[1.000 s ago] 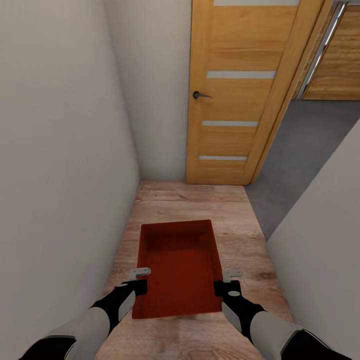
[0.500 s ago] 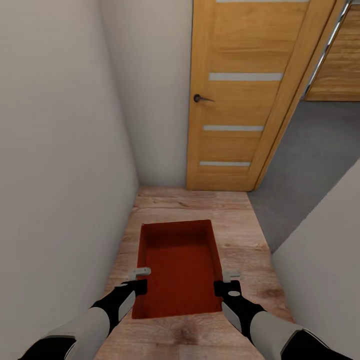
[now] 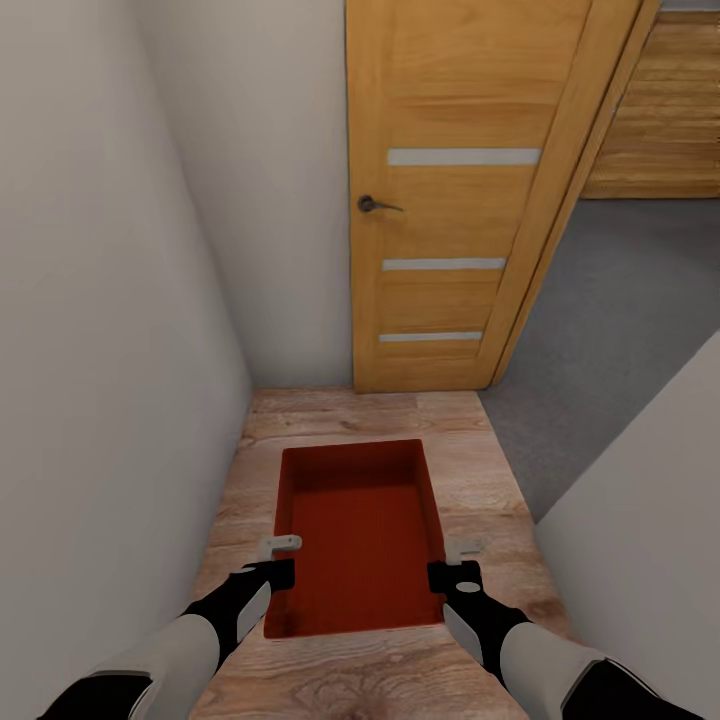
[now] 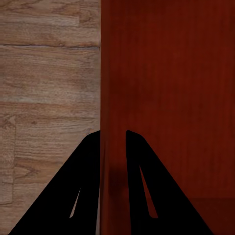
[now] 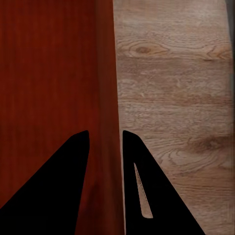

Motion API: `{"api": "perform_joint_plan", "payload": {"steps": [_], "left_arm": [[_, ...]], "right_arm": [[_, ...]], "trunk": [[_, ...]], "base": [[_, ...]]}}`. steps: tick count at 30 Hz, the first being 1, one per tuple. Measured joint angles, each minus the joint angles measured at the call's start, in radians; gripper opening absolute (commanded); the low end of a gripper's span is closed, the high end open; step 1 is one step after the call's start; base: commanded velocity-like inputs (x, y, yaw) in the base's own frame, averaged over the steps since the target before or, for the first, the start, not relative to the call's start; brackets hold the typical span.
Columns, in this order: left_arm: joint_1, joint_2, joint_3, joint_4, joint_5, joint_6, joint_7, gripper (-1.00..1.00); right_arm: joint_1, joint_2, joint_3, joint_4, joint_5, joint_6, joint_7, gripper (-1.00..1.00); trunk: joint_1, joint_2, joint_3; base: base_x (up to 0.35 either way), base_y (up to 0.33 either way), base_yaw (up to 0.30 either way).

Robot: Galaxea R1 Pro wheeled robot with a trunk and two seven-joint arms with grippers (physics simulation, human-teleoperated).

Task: Move the two storage containers from the living room to the garage. In the garage, place one container on the floor and stack the other container on top of it (either order is fine).

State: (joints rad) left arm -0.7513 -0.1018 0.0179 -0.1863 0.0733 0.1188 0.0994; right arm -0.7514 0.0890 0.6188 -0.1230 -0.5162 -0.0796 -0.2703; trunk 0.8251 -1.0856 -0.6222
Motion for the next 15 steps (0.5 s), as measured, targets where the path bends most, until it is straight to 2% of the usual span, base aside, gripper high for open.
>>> {"api": "perform_joint_plan", "payload": {"steps": [15], "left_arm": [[0.0,0.0,0.0,0.0,0.0,0.0,0.0,-1.0]], "right_arm": [[0.0,0.0,0.0,0.0,0.0,0.0,0.0,-1.0]], "trunk": [[0.0,0.0,0.0]], "base": [[0.323,0.0,-0.012]]}}
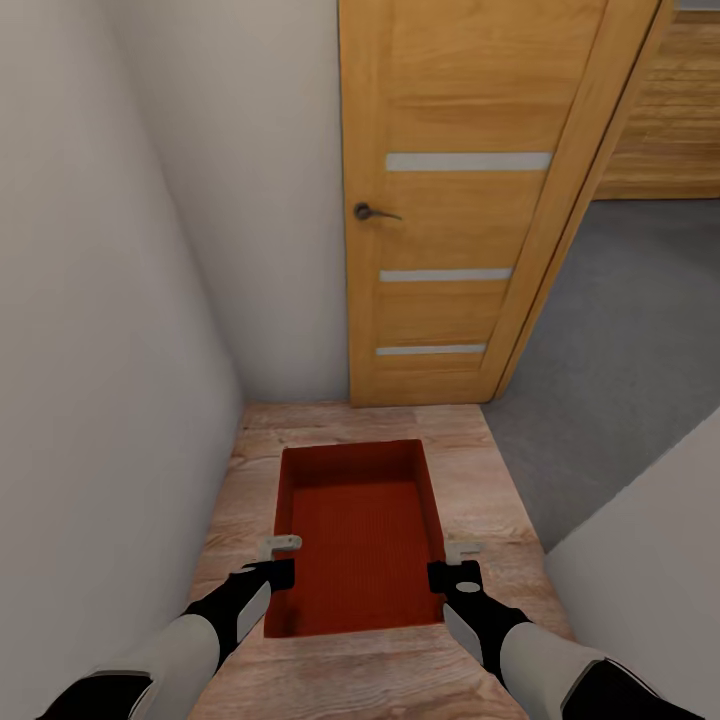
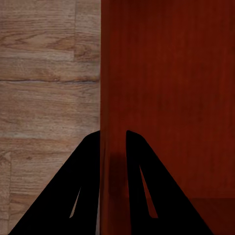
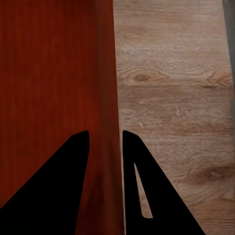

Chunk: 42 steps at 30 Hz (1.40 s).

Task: Move the two storage containers from the living room to the garage. In the garage, place one container on the floor and stack the other container on top of it (either order is fine).

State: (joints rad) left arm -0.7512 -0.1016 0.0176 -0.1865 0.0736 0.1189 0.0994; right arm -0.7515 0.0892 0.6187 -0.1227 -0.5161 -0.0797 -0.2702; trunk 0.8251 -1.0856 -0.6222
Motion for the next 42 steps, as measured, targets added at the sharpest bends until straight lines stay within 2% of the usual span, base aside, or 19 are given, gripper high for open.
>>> {"api": "perform_joint_plan", "payload": {"steps": [33,42], "left_arm": [[0.0,0.0,0.0,0.0,0.0,0.0,0.0,-1.0],[0.0,0.0,0.003,0.0,-0.003,0.0,-0.001,-1.0]], "right_arm": [[0.0,0.0,0.0,0.0,0.0,0.0,0.0,-1.0],[0.0,0.0,0.0,0.0,-0.001,-0.001,0.001,-1.0]], "trunk": [[0.0,0.0,0.0],[0.001,0.0,0.0]], "base": [[0.322,0.0,0.0],[0.064,0.0,0.0]]}}
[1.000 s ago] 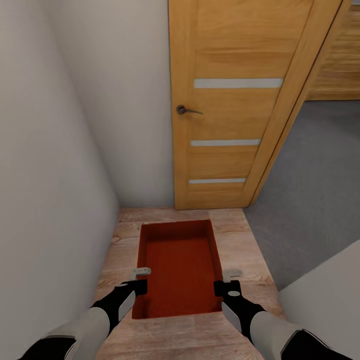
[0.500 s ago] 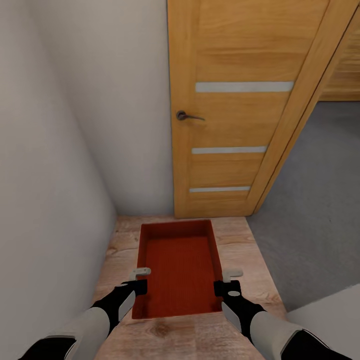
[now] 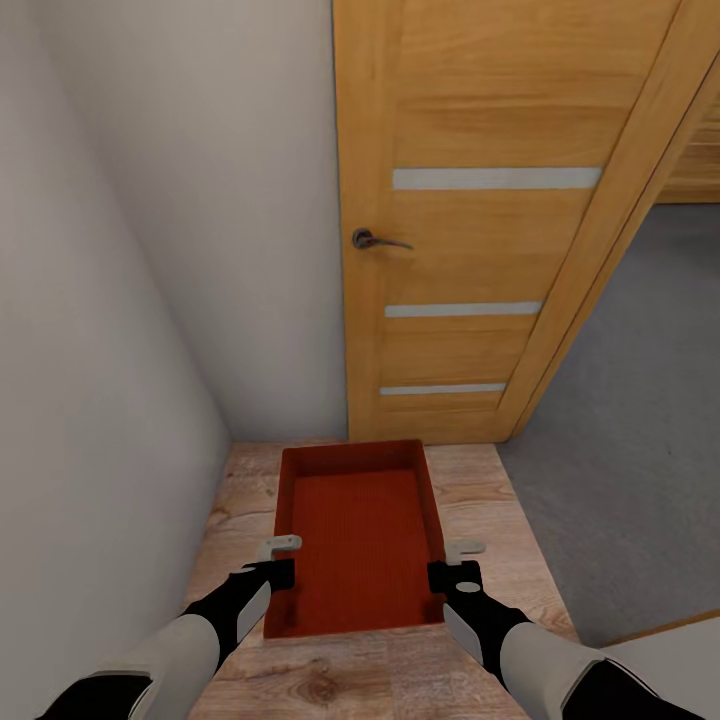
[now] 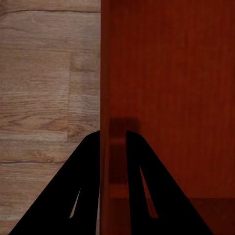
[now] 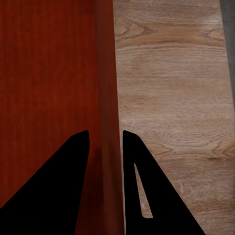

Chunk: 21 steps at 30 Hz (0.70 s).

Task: Move the two storage containers from the living room to the garage. In the garage, place one container on the floor and stack the other container on top of it (either order is fine).

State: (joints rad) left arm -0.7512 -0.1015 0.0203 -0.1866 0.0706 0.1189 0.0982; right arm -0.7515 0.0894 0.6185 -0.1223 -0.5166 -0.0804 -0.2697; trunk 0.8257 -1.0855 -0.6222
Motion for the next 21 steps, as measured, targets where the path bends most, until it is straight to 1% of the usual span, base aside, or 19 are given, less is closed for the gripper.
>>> {"api": "perform_joint_plan", "payload": {"steps": [21], "left_arm": [[0.0,0.0,0.0,0.0,0.0,0.0,0.0,-1.0]], "right_arm": [[0.0,0.0,-0.002,0.0,0.002,0.001,0.0,-1.0]], "trunk": [[0.0,0.0,0.0]], "base": [[0.0,0.0,0.0]]}}
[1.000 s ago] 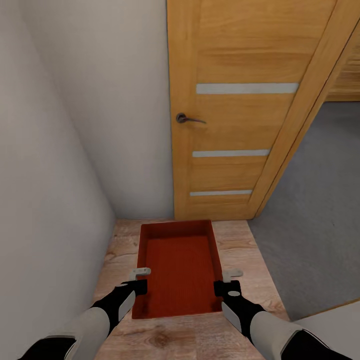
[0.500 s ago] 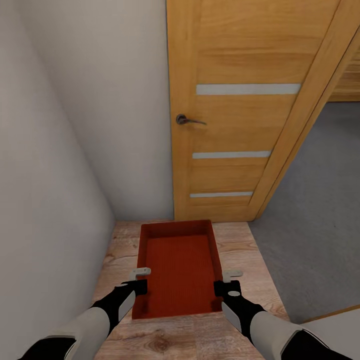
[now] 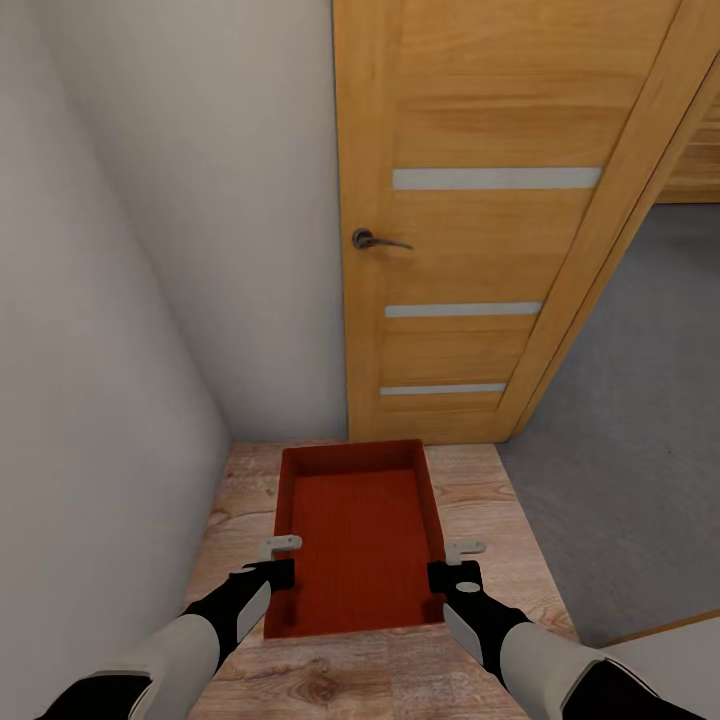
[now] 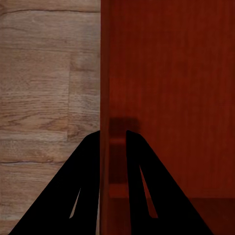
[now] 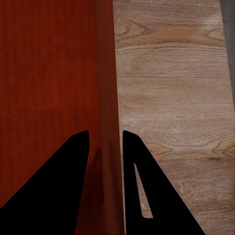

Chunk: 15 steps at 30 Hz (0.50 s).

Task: Move the two storage containers from the living room to the garage. In the garage, place one container on the floor and stack the other container on top of it (either order is fine).

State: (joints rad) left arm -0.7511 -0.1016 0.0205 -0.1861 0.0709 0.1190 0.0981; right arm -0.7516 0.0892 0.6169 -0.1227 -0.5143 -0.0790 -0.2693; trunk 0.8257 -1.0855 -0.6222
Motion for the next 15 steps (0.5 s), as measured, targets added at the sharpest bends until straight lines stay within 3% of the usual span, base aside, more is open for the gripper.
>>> {"api": "perform_joint_plan", "payload": {"steps": [8,15], "left_arm": [[0.0,0.0,0.0,0.0,0.0,0.0,0.0,-1.0],[0.0,0.001,-0.002,0.001,0.003,0.0,0.0,-1.0]], "right_arm": [[0.0,0.0,0.002,0.0,-0.002,-0.001,-0.001,-1.0],[0.0,0.0,-0.001,-0.001,0.002,0.002,-0.001,-1.0]], "trunk": [[0.0,0.0,0.0],[0.0,0.0,0.0]], "base": [[0.0,0.0,-0.006],[0.0,0.0,-0.227]]}}
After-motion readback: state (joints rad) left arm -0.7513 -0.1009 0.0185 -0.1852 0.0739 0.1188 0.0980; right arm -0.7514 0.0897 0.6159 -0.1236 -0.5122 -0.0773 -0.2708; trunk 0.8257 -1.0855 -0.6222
